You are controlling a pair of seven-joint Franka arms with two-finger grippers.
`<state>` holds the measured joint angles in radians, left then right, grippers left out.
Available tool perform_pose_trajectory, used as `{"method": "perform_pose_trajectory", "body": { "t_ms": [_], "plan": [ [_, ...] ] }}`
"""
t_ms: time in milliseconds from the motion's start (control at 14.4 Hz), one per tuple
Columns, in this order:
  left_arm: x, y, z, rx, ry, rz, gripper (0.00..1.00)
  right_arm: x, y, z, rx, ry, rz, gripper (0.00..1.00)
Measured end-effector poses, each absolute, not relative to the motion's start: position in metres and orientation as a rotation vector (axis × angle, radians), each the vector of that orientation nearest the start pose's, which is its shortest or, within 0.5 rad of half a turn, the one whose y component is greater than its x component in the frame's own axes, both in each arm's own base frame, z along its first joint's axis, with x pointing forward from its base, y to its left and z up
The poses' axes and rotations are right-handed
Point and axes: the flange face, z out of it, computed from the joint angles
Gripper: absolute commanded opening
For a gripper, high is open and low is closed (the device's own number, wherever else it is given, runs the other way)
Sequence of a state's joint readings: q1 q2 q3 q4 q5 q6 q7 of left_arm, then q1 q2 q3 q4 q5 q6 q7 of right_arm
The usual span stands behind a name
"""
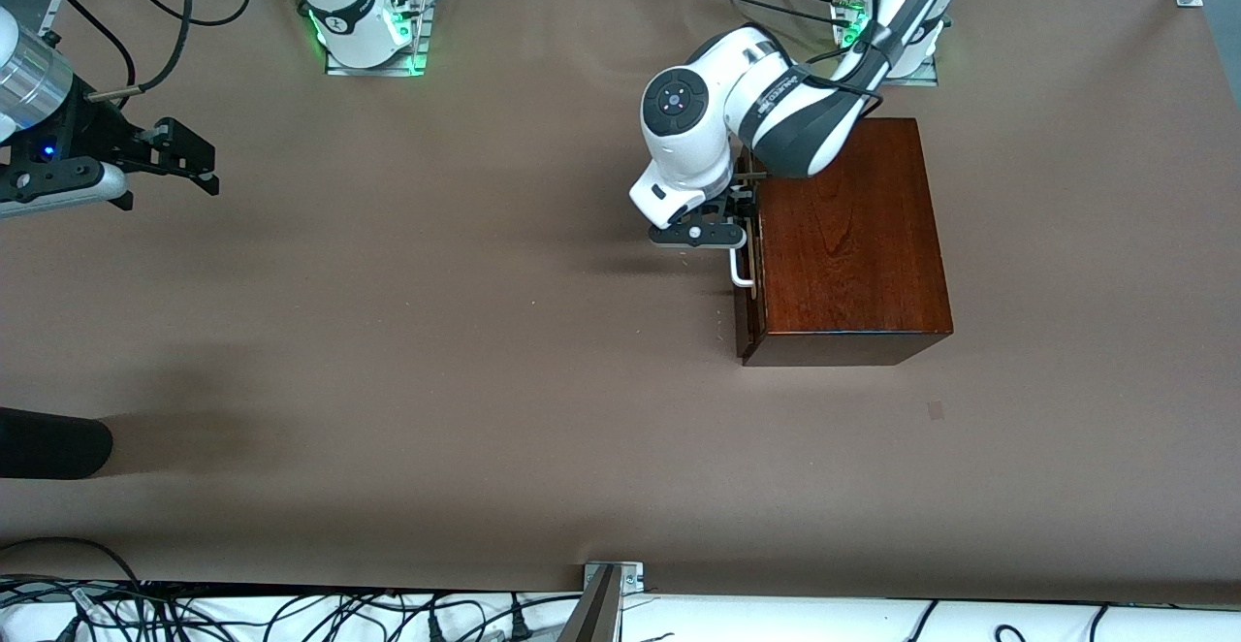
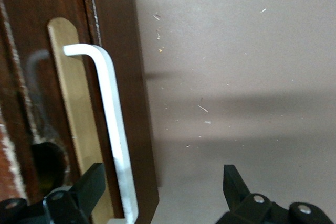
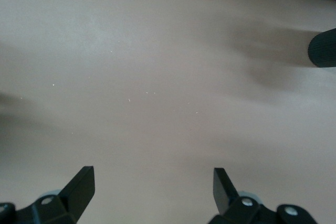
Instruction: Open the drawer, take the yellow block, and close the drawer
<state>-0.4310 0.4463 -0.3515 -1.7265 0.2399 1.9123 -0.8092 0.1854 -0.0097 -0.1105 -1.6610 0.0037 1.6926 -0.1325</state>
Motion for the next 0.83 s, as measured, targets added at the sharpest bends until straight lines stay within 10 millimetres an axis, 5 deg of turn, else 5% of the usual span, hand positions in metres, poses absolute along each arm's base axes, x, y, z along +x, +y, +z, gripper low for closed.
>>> {"method": "perform_pose_trajectory", "body": {
  "t_ms": [834],
  "plan": [
    [0.462, -0.439, 0.274, -2.890, 0.057, 0.064, 1.00, 0.560, 0.042, 0.598, -3.121, -0.324, -0.065, 1.00]
  ]
}}
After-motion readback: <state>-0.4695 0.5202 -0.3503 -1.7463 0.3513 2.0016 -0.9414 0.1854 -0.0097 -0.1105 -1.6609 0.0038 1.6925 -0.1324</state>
